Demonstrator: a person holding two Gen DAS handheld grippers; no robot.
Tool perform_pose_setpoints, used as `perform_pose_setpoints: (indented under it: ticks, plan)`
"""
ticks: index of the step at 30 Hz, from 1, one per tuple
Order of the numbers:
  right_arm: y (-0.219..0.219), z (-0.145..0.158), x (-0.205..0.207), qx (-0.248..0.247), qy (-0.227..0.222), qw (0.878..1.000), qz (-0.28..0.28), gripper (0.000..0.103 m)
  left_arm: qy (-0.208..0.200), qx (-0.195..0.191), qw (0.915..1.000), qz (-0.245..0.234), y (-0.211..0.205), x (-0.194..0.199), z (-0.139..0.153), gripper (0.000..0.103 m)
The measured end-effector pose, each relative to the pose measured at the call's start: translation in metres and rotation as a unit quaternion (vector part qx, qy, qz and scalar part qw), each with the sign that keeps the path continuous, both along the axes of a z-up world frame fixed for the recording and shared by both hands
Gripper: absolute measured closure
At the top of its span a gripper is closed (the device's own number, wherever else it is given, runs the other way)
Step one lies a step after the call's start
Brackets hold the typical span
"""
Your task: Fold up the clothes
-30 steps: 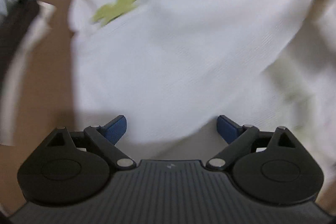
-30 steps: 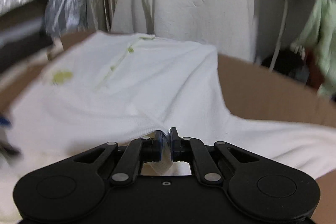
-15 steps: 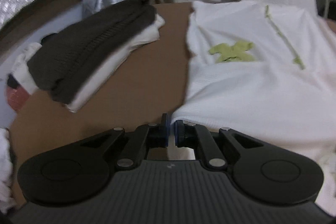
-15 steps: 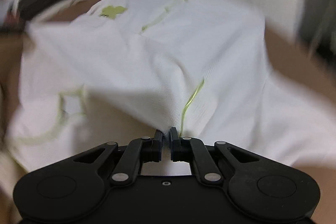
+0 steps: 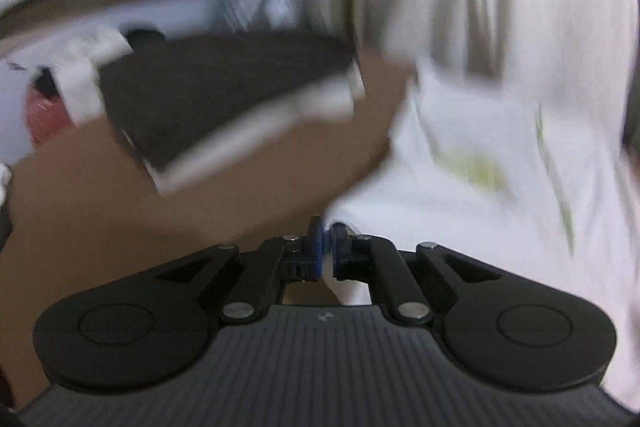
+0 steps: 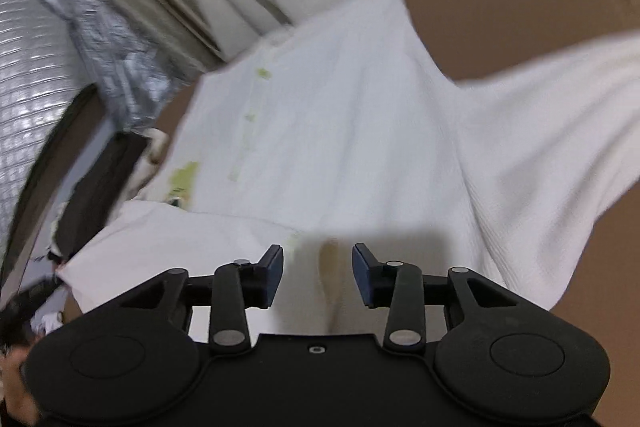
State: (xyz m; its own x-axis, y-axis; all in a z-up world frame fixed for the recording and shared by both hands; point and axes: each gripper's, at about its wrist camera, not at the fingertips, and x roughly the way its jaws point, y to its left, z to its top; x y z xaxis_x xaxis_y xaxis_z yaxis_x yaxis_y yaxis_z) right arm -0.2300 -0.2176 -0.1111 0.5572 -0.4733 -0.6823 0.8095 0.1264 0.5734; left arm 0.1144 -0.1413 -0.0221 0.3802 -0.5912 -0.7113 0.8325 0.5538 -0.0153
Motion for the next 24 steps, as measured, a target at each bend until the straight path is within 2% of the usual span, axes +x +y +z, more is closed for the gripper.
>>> perform_pose_setpoints:
  ticks: [2, 3, 4, 5, 6, 7, 8, 10, 11, 12, 13, 14, 15, 16, 17, 18, 19, 21, 22, 24]
  plan:
    - [-0.004, -0.009, 0.004, 0.009, -0.011, 1.0, -0.001, 0.059, 0.026, -0.001, 0.9992, 0.029, 0.002, 0.013, -0.003, 0.089]
    - [-0.006, -0.013, 0.007, 0.013, -0.016, 1.0, -0.001, 0.059, 0.037, -0.009, 0.9981, 0.048, 0.005, 0.02, -0.002, 0.084]
    - [-0.008, -0.018, 0.009, 0.017, -0.022, 1.0, -0.001, 0.059, 0.042, -0.022, 0.9966, 0.067, 0.01, 0.026, 0.001, 0.076]
    - [-0.01, -0.022, 0.011, 0.021, -0.028, 0.999, -0.001, 0.059, 0.043, -0.037, 0.9946, 0.087, 0.015, 0.031, 0.006, 0.058]
    - [-0.011, -0.026, 0.013, 0.025, -0.034, 0.999, -0.001, 0.059, 0.044, -0.053, 0.9919, 0.106, 0.021, 0.037, 0.012, 0.053]
    - [-0.013, -0.03, 0.016, 0.029, -0.039, 0.999, -0.001, 0.058, 0.045, -0.069, 0.9886, 0.126, 0.027, 0.042, 0.017, 0.053]
    - [-0.014, -0.032, 0.016, 0.03, -0.057, 0.998, 0.001, 0.055, 0.051, -0.073, 0.9884, 0.123, 0.023, 0.042, 0.02, 0.052]
    - [-0.024, -0.039, 0.024, 0.04, -0.081, 0.996, 0.028, 0.055, 0.068, -0.064, 0.9917, 0.089, 0.002, 0.034, 0.024, 0.052]
    - [-0.032, -0.042, 0.03, 0.045, -0.083, 0.995, 0.046, 0.062, 0.077, -0.059, 0.9927, 0.071, -0.008, 0.03, 0.027, 0.052]
    - [-0.04, -0.042, 0.039, 0.036, -0.06, 0.996, 0.063, 0.097, 0.086, -0.055, 0.9933, 0.054, -0.019, 0.026, 0.029, 0.052]
    - [-0.043, -0.033, 0.048, 0.004, -0.021, 0.997, 0.073, 0.097, 0.094, -0.051, 0.9936, 0.037, -0.029, 0.022, 0.031, 0.052]
    - [-0.04, -0.018, 0.053, -0.05, 0.0, 0.995, 0.081, 0.097, 0.103, -0.046, 0.9934, 0.019, -0.04, 0.018, 0.033, 0.052]
    - [-0.032, 0.001, 0.054, -0.111, -0.004, 0.99, 0.087, 0.097, 0.111, -0.042, 0.9929, 0.002, -0.05, 0.014, 0.035, 0.052]
    - [-0.024, 0.017, 0.055, -0.147, -0.02, 0.985, 0.092, 0.097, 0.12, -0.037, 0.992, -0.015, -0.06, 0.01, 0.037, 0.051]
    - [-0.016, 0.033, 0.055, -0.179, -0.037, 0.978, 0.097, 0.098, 0.114, -0.034, 0.9921, -0.038, -0.073, 0.001, 0.037, 0.043]
    - [-0.009, 0.045, 0.057, -0.2, -0.028, 0.974, 0.099, 0.098, 0.107, -0.026, 0.9927, -0.05, -0.079, -0.005, 0.032, 0.035]
    - [-0.001, 0.053, 0.062, -0.217, 0.009, 0.971, 0.099, 0.097, 0.104, -0.014, 0.9932, -0.051, -0.081, -0.008, 0.026, 0.034]
    - [0.002, 0.048, 0.074, -0.229, 0.092, 0.964, 0.101, 0.097, 0.098, 0.009, 0.9937, -0.053, -0.086, -0.013, 0.013, 0.034]
    - [-0.001, 0.038, 0.077, -0.223, 0.139, 0.96, 0.093, 0.095, 0.096, 0.02, 0.9937, -0.054, -0.088, -0.016, 0.007, 0.034]
    - [-0.012, 0.011, 0.078, -0.189, 0.192, 0.96, 0.074, 0.092, 0.09, 0.043, 0.9934, -0.057, -0.092, -0.021, -0.006, 0.034]
